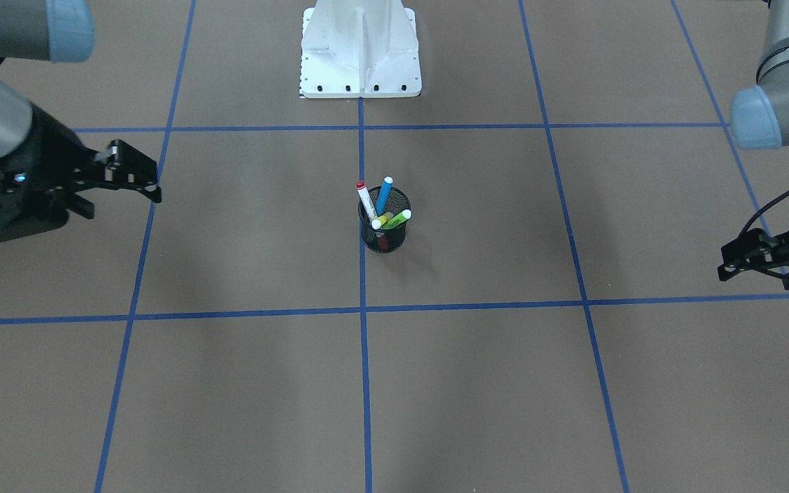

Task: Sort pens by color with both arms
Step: 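Move the right gripper over the black mesh pen cup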

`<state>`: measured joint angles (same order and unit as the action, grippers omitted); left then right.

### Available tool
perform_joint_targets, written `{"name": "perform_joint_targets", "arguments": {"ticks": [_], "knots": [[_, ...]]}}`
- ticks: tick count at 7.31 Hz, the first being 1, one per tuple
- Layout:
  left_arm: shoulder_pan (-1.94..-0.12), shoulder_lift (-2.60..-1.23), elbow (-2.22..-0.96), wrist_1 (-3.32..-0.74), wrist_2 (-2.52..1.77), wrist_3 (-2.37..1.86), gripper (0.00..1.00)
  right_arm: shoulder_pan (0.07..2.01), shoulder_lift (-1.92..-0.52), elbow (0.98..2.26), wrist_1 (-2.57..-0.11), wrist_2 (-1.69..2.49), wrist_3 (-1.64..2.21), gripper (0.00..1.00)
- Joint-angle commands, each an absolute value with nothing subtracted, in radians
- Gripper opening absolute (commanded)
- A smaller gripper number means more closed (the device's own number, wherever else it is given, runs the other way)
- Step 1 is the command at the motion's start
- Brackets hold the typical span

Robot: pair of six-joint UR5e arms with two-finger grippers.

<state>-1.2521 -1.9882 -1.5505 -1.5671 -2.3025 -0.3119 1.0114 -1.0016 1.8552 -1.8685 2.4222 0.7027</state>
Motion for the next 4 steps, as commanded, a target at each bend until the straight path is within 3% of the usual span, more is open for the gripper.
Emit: {"name": "perform_joint_targets", "arguments": {"ticks": [1, 4], "knots": [[-1.244, -1.988, -1.539, -1.568, -2.303, -0.313, 1.0, 0.875, -0.869, 1.814, -1.885, 2.398, 0.931, 1.0], [-1.214, -1.988, -1.526, -1.58, -2.306, -0.331, 1.0, 0.799, -0.561, 1.46, -1.894, 2.396, 0.997, 1.0]]}}
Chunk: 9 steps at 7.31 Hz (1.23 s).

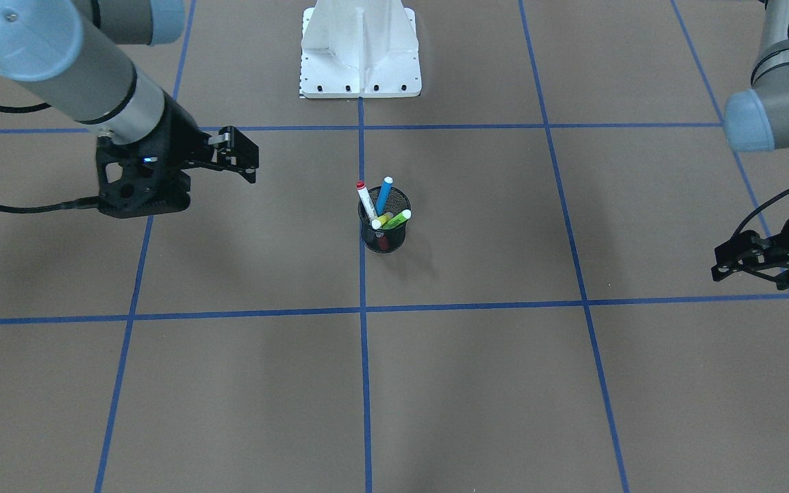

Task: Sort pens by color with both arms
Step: 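Move the right gripper over the black mesh pen cup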

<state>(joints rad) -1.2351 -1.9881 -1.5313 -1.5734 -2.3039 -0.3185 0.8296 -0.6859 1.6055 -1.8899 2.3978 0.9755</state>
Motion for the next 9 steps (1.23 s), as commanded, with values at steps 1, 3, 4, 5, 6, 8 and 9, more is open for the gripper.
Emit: {"name": "perform_joint_targets", "arguments": {"ticks": [1, 3, 4, 5, 6, 8, 9], "knots": [[-1.178, -1.991, -1.528, -1.597, -2.306, -0.41, 0.99, 0.763, -0.516, 1.413, -1.894, 2.372, 1.018, 1.0], [-1.158, -2.008, -1.526, -1.611, -2.304, -0.443, 0.99, 0.697, -0.489, 1.379, -1.891, 2.28, 1.019, 1.0], [-1.158, -2.008, -1.526, -1.611, -2.304, -0.443, 0.99, 0.662, -0.483, 1.359, -1.891, 2.252, 1.011, 1.0], [-1.158, -2.008, -1.525, -1.612, -2.304, -0.442, 0.99, 0.628, -0.48, 1.353, -1.888, 2.223, 1.008, 0.99], [-1.157, -2.013, -1.52, -1.612, -2.304, -0.44, 0.99, 0.618, -0.476, 1.345, -1.885, 2.217, 1.006, 0.99], [-1.157, -2.014, -1.517, -1.612, -2.304, -0.437, 0.99, 0.612, -0.436, 1.286, -1.859, 2.218, 1.025, 0.96], [-1.157, -2.014, -1.519, -1.612, -2.304, -0.433, 0.99, 0.6, -0.436, 1.263, -1.824, 2.218, 1.081, 0.93]]}}
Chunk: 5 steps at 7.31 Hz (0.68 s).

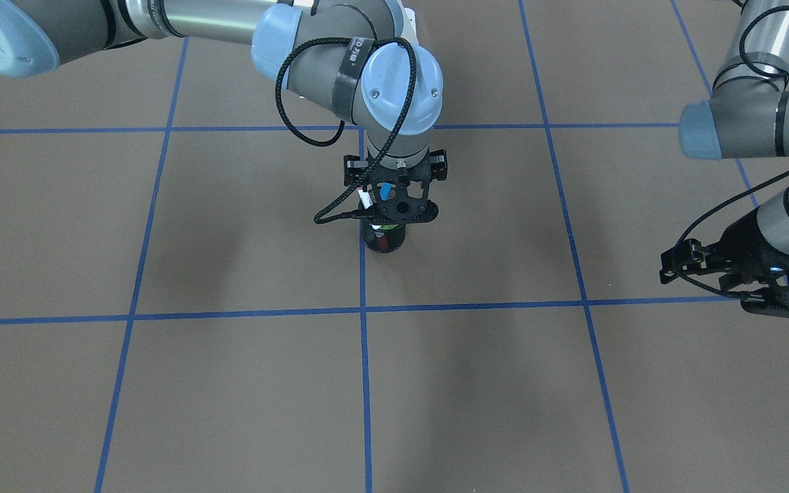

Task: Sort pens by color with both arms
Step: 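Move the right gripper over the black mesh pen cup, then lower the right gripper and grasp the blue marker in the cup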

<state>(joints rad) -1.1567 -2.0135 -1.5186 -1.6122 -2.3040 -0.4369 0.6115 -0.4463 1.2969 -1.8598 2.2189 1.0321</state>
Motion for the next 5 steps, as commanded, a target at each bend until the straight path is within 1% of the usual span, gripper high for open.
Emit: {"name": "perform_joint_targets", "arguments": {"ticks": [1, 3, 5], "knots": [[-1.157, -2.014, -1.52, -1.612, -2.304, -0.431, 0.99, 0.592, -0.439, 1.243, -1.778, 2.218, 1.163, 0.87], [-1.157, -2.017, -1.52, -1.612, -2.304, -0.431, 0.99, 0.578, -0.445, 1.233, -1.773, 2.218, 1.172, 0.72], [-1.157, -2.017, -1.523, -1.614, -2.304, -0.431, 0.99, 0.571, -0.453, 1.233, -1.776, 2.223, 1.186, 0.71]]}}
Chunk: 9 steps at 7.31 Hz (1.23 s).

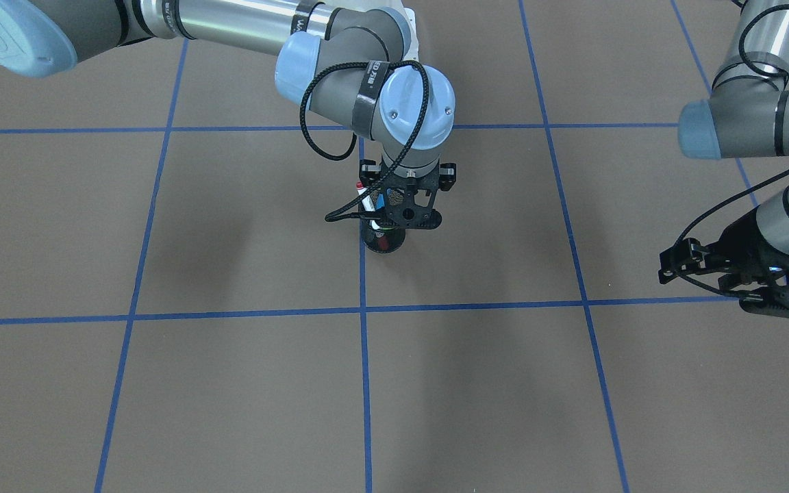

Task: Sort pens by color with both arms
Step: 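Lower the right gripper and grasp the blue marker in the cup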

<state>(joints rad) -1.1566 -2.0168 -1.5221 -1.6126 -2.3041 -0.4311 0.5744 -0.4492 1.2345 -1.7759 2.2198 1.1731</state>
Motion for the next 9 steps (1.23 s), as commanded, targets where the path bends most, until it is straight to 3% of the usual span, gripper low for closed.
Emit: {"name": "perform_joint_targets", "arguments": {"ticks": [1, 5, 6, 9], "knots": [[-1.157, -2.017, -1.523, -1.612, -2.304, -0.433, 0.99, 0.572, -0.457, 1.233, -1.778, 2.223, 1.186, 0.71], [-1.157, -2.017, -1.523, -1.612, -2.304, -0.439, 0.99, 0.572, -0.479, 1.238, -1.779, 2.226, 1.186, 0.7], [-1.157, -2.017, -1.523, -1.612, -2.304, -0.439, 0.99, 0.572, -0.485, 1.246, -1.779, 2.227, 1.186, 0.59], [-1.157, -2.016, -1.523, -1.612, -2.304, -0.439, 0.99, 0.572, -0.509, 1.282, -1.781, 2.23, 1.186, 0.51]]}}
